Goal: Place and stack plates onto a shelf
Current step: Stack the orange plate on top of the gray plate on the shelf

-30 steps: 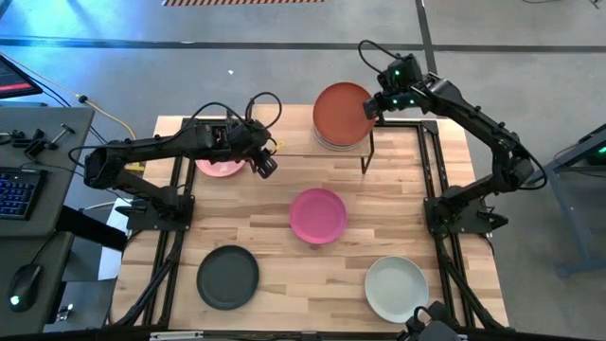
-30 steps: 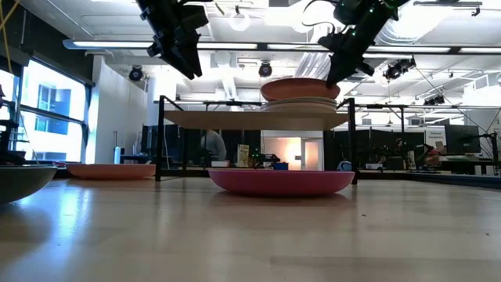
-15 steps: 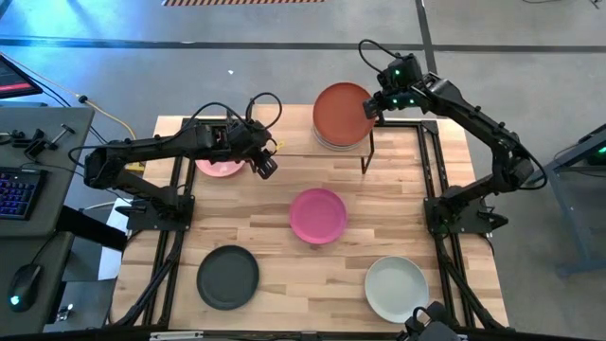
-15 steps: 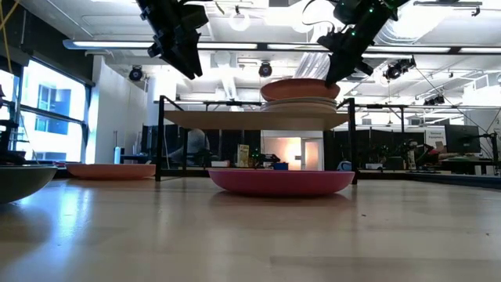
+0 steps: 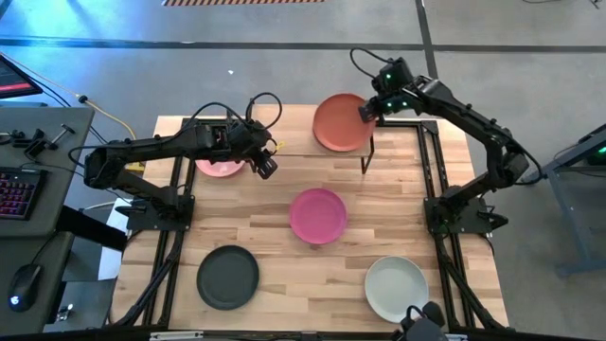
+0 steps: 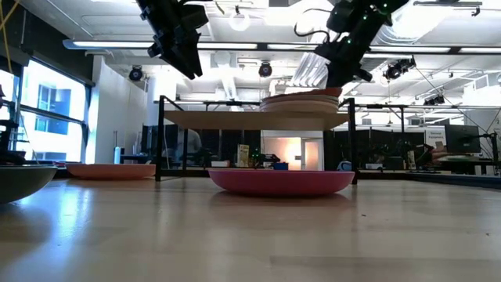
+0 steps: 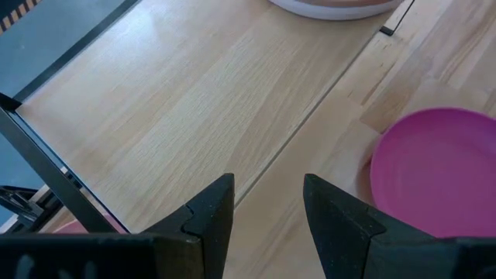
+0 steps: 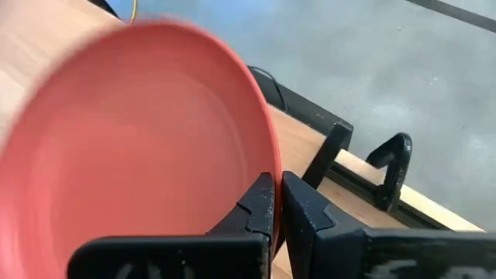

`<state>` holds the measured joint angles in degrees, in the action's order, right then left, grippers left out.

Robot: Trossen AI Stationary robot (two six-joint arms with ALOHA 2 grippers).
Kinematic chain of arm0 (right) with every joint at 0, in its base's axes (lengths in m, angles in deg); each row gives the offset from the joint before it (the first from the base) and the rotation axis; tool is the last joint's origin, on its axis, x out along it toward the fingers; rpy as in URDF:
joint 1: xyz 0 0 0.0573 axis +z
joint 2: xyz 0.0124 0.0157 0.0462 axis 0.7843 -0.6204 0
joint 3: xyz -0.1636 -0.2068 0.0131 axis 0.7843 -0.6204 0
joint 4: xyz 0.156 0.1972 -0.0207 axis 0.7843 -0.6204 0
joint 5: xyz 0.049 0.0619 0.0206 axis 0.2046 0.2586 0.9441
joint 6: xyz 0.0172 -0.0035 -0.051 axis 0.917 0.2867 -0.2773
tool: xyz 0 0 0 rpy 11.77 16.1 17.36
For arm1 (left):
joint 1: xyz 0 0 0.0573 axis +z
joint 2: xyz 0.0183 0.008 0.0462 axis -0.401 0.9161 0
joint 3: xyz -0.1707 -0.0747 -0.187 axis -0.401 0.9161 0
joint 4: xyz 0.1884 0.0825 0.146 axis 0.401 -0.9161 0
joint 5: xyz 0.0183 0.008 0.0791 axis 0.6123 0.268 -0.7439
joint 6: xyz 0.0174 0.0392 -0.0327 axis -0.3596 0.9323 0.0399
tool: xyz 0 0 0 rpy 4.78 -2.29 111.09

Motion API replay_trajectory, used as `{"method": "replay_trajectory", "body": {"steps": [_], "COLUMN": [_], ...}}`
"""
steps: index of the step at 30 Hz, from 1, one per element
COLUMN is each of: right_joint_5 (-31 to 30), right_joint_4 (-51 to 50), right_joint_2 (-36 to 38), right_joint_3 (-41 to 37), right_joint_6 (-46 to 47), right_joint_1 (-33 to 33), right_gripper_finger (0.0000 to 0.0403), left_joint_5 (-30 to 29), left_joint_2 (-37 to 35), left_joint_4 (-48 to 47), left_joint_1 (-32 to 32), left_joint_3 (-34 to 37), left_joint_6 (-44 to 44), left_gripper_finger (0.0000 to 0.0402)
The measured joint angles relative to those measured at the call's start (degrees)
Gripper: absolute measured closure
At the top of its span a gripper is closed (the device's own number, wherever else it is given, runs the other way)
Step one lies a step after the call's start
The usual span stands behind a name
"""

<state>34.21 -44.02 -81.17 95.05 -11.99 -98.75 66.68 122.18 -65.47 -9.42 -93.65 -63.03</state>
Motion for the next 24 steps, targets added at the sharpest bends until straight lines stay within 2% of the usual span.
{"method": "replay_trajectory", "body": {"steps": [20, 24], "right_joint_5": [3.2, 3.4], "right_joint_4": [0.8, 1.8], "right_joint_2": [0.0, 0.0], "right_joint_3": [0.0, 0.0], "right_joint_6": [-0.1, -0.1], "right_joint_1": [0.2, 0.3], "right_gripper_finger": [0.0402, 0.0383], "left_joint_5": [0.0, 0.0], "left_joint_2": [0.0, 0.0], "left_joint_4": [0.0, 0.0], "left_joint_1": [0.0, 0.0], "left_joint_3": [0.0, 0.0], "left_joint_6": [0.0, 0.0], "left_gripper_finger": [0.0254, 0.0254]}}
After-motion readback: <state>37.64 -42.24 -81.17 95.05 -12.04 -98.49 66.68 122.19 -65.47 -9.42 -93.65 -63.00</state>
